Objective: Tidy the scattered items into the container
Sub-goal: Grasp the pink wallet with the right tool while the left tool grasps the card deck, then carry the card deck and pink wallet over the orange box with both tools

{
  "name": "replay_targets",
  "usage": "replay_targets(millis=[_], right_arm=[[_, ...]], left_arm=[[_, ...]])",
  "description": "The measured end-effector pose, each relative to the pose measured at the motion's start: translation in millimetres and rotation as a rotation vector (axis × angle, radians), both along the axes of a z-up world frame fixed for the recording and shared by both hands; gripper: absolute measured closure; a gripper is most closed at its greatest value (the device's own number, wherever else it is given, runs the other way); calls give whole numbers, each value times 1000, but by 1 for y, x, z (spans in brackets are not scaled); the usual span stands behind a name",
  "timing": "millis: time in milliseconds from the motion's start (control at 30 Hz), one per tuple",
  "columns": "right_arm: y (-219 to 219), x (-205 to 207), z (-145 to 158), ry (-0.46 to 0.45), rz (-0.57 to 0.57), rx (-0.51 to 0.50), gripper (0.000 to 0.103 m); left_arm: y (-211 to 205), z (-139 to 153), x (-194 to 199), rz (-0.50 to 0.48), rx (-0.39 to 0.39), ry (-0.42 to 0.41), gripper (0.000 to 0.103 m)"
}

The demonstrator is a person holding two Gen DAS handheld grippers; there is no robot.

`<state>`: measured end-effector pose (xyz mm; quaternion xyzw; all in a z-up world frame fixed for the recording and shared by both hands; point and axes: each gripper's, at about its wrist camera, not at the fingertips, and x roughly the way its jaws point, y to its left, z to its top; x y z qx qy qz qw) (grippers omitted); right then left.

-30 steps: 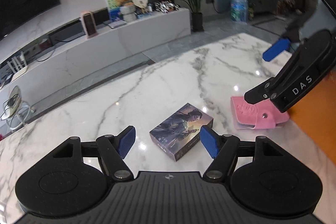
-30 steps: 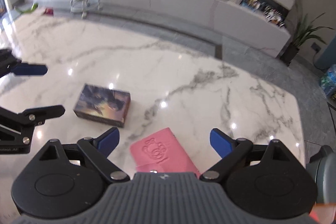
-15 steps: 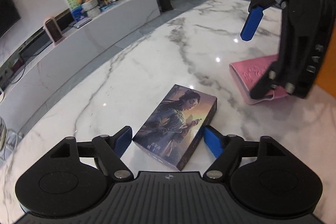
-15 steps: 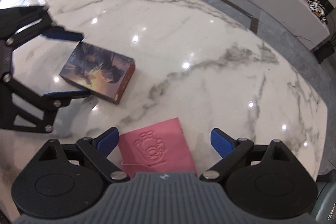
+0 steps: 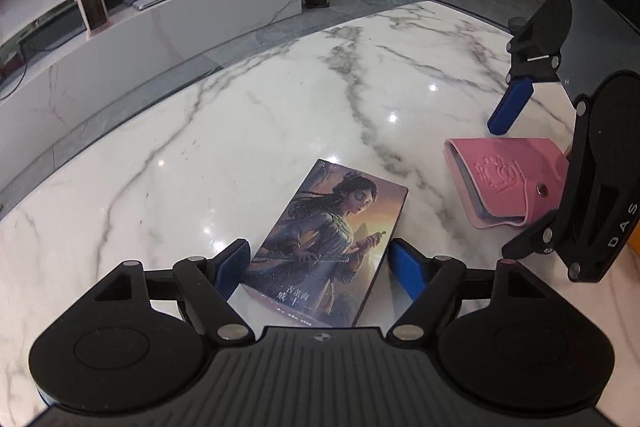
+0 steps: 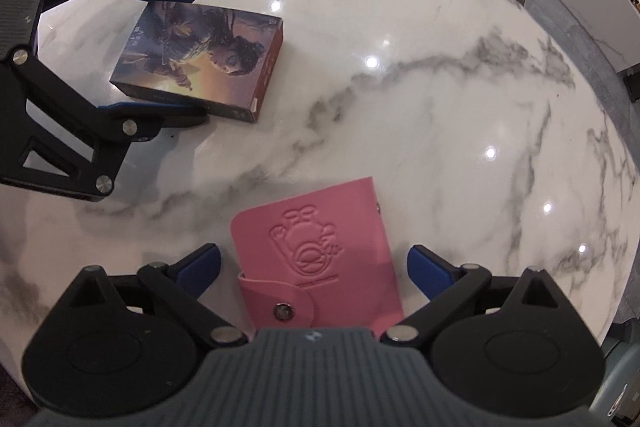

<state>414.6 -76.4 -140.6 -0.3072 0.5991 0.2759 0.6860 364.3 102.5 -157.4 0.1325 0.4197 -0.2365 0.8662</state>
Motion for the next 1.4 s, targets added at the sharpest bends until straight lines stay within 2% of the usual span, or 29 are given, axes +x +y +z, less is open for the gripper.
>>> replay_targets(millis=[200, 300, 367, 633, 800, 1033, 1267, 1400], right_arm=[[-4, 0, 2, 24, -2, 13, 4], [-6, -1, 6, 20, 5, 28, 8], [-8, -1, 10, 21, 2, 49, 16], [-12, -8, 20, -14, 12, 57, 19], [-16, -15, 31, -28, -22, 105, 19], [-18, -38, 47, -55, -64, 167, 20], [-13, -75, 59, -76, -95, 245, 21], [-11, -95, 59, -81, -151, 314, 21]], left_arm=[[-2, 3, -1, -5, 13, 40, 23], [-4, 3, -2, -2, 18, 51, 25], [-5, 3, -4, 1, 22, 52, 26], [-8, 3, -17, 25, 25, 46, 31], [-5, 5, -35, 63, 17, 50, 32], [1, 17, -69, 134, 42, 11, 33], [9, 39, -108, 222, -12, -6, 34], [13, 53, -130, 273, -35, -12, 35]])
